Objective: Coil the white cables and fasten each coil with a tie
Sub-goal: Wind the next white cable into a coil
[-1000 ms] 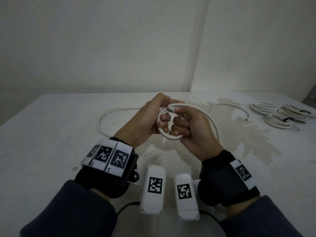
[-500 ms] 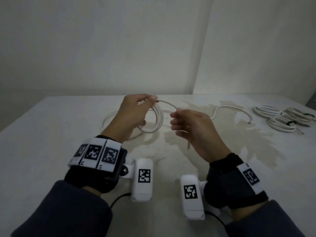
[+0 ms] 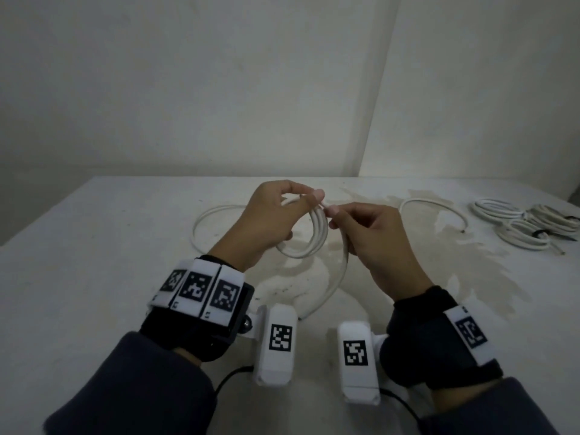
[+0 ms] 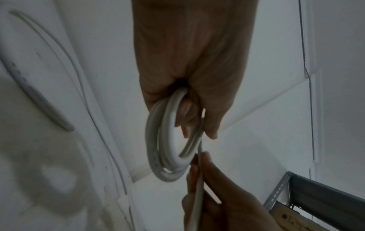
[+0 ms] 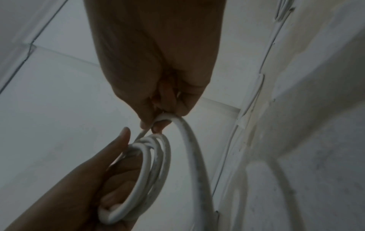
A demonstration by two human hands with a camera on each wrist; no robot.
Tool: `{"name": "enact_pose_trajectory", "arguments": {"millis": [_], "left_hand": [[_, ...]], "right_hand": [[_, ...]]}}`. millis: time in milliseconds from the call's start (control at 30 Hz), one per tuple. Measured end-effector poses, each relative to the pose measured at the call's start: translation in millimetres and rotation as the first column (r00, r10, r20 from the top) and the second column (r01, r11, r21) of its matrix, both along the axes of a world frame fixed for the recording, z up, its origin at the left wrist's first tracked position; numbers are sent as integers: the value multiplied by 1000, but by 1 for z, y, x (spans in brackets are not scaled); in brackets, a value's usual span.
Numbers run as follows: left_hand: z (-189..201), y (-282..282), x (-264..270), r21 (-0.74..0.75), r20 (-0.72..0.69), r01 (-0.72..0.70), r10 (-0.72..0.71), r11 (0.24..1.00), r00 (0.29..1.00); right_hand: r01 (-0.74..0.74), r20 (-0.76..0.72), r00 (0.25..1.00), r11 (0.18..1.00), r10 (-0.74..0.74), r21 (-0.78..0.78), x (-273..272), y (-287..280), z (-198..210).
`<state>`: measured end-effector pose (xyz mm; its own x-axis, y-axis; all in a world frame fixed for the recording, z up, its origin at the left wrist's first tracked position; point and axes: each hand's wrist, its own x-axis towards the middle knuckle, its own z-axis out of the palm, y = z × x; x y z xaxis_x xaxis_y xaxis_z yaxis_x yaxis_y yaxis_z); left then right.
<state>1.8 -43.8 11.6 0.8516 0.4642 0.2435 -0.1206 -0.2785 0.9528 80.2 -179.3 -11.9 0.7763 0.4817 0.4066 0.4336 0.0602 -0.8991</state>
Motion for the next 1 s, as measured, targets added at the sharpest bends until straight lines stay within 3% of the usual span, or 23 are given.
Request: {"name": "enact_pose_trajectory", "arguments": {"millis": [167, 367, 567, 733, 833, 900, 1000], "left_hand": [[-3, -6, 6, -90, 84, -60, 68, 994, 994], [-4, -7, 7, -262, 122, -21, 55, 965, 991], [-5, -9, 7, -305, 125, 6, 33, 952, 992], [-3, -5, 3, -248, 85, 43, -22, 968, 996], [-4, -1, 1, -200, 78, 17, -1, 980, 997], [-5, 0, 1, -189, 81, -12, 28, 982, 996], [-8, -5, 4, -190, 92, -52, 71, 980, 993]], "right_hand": [[-81, -175, 980, 992, 97, 97, -2, 2, -3], [-207, -490, 813, 943, 315, 263, -5, 2, 2], [-240, -565, 719, 907, 405, 346, -4, -1, 3], [-467, -565, 608, 827, 557, 314, -3, -4, 2], [-526, -561, 573, 793, 598, 308, -4, -4, -1], [-557, -541, 589, 787, 600, 265, -2, -5, -2], [-584, -449, 683, 800, 575, 137, 0, -6, -2]]}}
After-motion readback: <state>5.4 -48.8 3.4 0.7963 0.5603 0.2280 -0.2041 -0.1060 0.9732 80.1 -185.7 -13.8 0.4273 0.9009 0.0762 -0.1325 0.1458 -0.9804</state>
